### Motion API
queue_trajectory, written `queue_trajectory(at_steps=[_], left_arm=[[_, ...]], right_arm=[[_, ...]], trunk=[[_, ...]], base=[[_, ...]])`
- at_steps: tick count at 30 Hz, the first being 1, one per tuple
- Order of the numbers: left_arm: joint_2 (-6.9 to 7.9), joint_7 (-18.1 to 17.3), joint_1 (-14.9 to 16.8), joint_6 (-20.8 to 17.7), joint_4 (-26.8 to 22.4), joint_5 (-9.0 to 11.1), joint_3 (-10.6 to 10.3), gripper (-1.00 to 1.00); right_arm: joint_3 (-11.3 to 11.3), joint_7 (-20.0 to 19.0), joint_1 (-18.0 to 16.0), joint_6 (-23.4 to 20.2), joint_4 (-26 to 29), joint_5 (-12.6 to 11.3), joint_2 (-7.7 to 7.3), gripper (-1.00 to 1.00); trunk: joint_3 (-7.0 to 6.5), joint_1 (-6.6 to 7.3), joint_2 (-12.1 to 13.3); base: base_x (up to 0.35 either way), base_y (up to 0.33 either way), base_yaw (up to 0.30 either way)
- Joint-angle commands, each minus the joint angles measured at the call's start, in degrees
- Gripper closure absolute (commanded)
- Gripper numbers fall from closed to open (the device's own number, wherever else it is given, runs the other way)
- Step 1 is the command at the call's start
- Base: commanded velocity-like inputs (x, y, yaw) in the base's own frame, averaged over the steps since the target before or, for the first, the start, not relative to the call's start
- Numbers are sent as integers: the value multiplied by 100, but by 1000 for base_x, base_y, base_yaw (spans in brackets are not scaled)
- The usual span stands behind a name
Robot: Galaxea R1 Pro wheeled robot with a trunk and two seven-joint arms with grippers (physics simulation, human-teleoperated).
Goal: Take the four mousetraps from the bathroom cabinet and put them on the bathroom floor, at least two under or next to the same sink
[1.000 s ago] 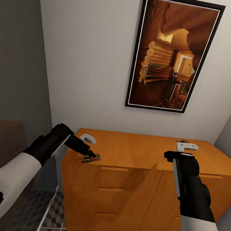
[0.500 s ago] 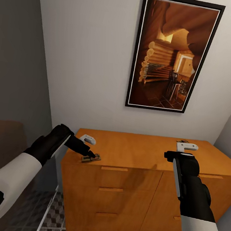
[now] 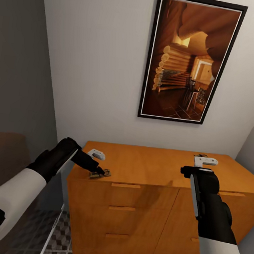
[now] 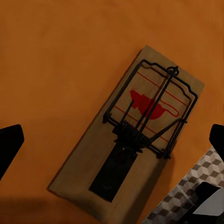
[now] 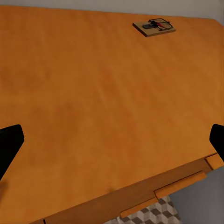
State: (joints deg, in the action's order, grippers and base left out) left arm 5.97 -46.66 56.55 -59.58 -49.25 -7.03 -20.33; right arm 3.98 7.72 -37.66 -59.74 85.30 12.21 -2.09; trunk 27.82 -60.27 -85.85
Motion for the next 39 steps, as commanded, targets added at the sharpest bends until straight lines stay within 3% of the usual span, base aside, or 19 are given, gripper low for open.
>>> queue_trajectory(at_steps=[1,23,39], left_arm=[[3,-51,5,-6,8,-58,-11,-100],[1,1,5,30,388,-77,-12,-100],[-15,60,4,19,424,-415,12,-100]], right_arm=[[-4,12,-5,-26,4,0,-2,-100],[-3,11,-5,-26,4,-16,-2,-100],[-2,10,-5,-26,4,-25,-2,-100]], trunk=[[7,0,-4],[7,0,-4],[7,0,-4]], base=[[0,0,0],[0,0,0],[0,0,0]])
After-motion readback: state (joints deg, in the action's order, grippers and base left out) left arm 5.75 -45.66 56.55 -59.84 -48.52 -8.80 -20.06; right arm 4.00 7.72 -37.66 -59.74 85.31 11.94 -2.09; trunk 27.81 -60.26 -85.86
